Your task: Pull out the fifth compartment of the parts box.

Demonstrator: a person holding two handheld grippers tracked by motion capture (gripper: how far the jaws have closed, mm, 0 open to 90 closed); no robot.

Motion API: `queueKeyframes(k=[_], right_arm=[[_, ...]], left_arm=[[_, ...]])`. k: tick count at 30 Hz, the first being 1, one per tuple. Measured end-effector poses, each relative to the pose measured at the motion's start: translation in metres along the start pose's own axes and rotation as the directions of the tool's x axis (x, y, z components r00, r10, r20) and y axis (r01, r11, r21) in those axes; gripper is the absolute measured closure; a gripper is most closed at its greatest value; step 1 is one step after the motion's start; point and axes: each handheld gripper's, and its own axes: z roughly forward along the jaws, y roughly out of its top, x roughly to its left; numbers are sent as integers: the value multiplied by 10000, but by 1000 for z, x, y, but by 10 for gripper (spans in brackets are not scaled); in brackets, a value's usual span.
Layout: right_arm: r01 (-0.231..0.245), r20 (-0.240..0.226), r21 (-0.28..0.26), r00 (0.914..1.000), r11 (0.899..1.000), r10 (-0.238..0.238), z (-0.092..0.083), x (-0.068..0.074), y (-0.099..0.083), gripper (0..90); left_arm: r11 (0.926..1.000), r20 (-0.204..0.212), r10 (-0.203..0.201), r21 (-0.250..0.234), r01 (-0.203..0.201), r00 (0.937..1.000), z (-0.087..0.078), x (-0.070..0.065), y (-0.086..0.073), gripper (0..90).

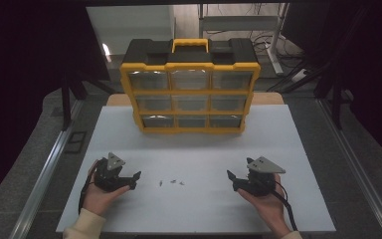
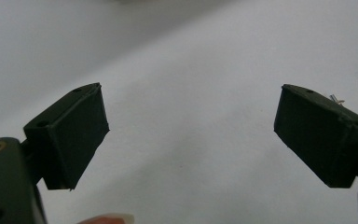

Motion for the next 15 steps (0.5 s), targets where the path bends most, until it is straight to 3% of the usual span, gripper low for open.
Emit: queueKeyframes(k=[8,10,15], right_arm=[[129,-24,11,9999,9999,-129,4,6,2,191],[-233,-381,-21,9990,9997,232,6,8,4,190],[-193,-418,-130,9990,9997,188,9,14,10,190]], left_arm=[[10000,-4,13,6,-13,10000,0,0,0,101],[10000,-3,-1,-9,1,10000,0,0,0,102],[10000,-28,-3,-36,3,10000,-1,1,0,101]])
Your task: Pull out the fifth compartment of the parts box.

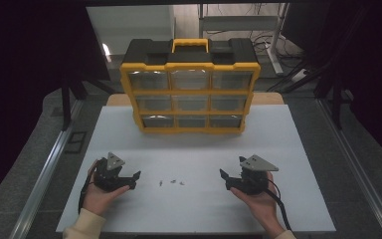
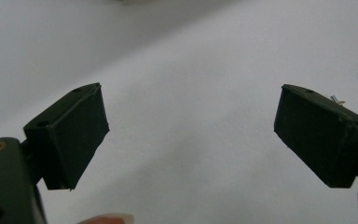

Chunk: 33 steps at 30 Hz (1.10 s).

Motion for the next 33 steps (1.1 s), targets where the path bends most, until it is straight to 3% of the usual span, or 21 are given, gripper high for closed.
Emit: queueKeyframes(k=[11,33], right_arm=[[432,2,1,9991,9991,-432,11,12,6,191],[619,-350,-127,9974,9980,-623,27,33,19,194]], left_arm=[[10000,5,24,-27,-24,10000,0,0,0,101],[10000,21,60,-37,-60,10000,0,-1,1,101]])
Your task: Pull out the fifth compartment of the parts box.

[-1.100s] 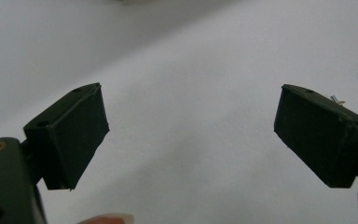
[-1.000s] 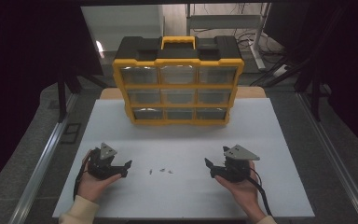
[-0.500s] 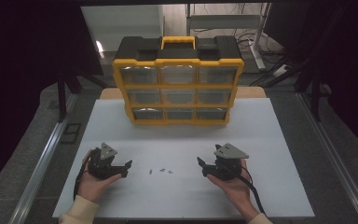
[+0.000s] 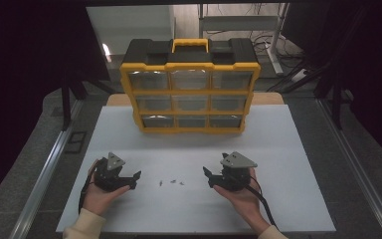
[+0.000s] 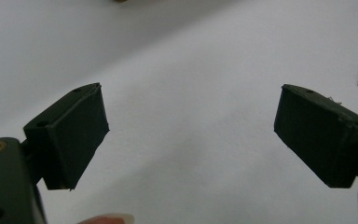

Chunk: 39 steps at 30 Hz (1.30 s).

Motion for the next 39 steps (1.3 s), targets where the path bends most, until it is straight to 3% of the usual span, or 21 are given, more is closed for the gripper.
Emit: queueKeyframes(k=[5,23,39], right_arm=[[51,-189,-67,9998,10000,-53,2,8,4,193],[545,-24,82,9985,9985,-545,14,26,10,194],[800,70,147,9968,9967,-801,20,31,12,194]], left_arm=[[10000,11,6,-7,-6,10000,0,0,0,101],[10000,26,67,22,-67,10000,0,0,0,103],[9999,33,109,68,-109,9999,1,0,0,102]])
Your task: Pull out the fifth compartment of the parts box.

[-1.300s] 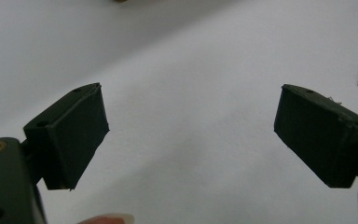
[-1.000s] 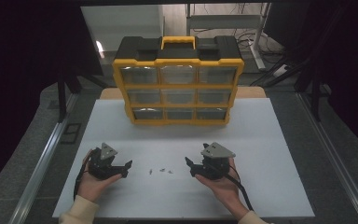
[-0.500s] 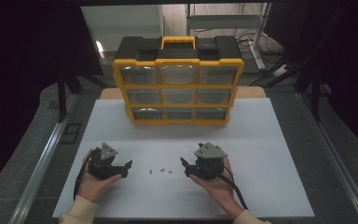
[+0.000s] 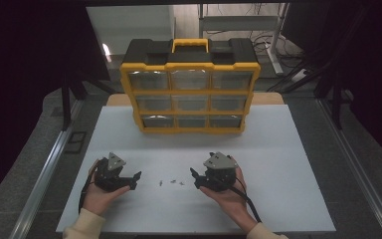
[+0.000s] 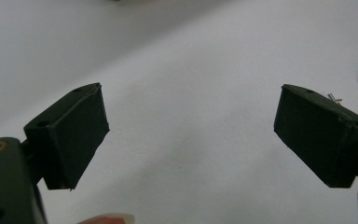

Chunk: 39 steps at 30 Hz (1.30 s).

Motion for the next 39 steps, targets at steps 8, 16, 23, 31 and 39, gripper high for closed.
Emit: queueKeyframes(k=[8,16,23,31,39], right_arm=[[561,270,31,9981,9984,-562,1,2,3,190],[1290,581,134,9899,9915,-1296,2,6,5,170],[1931,947,212,9764,9810,-1942,2,9,8,139],[2605,1262,300,9567,9650,-2622,2,12,10,133],[3358,1538,399,9285,9411,-3379,1,13,13,152]], left_arm=[[10000,7,1,-1,-1,10000,0,0,0,102],[10000,18,-7,-1,7,10000,0,0,0,102],[10000,28,20,21,-20,10000,-1,1,0,102],[10000,40,18,38,-18,10000,0,1,0,102],[10000,43,21,45,-22,10000,0,1,0,102]])
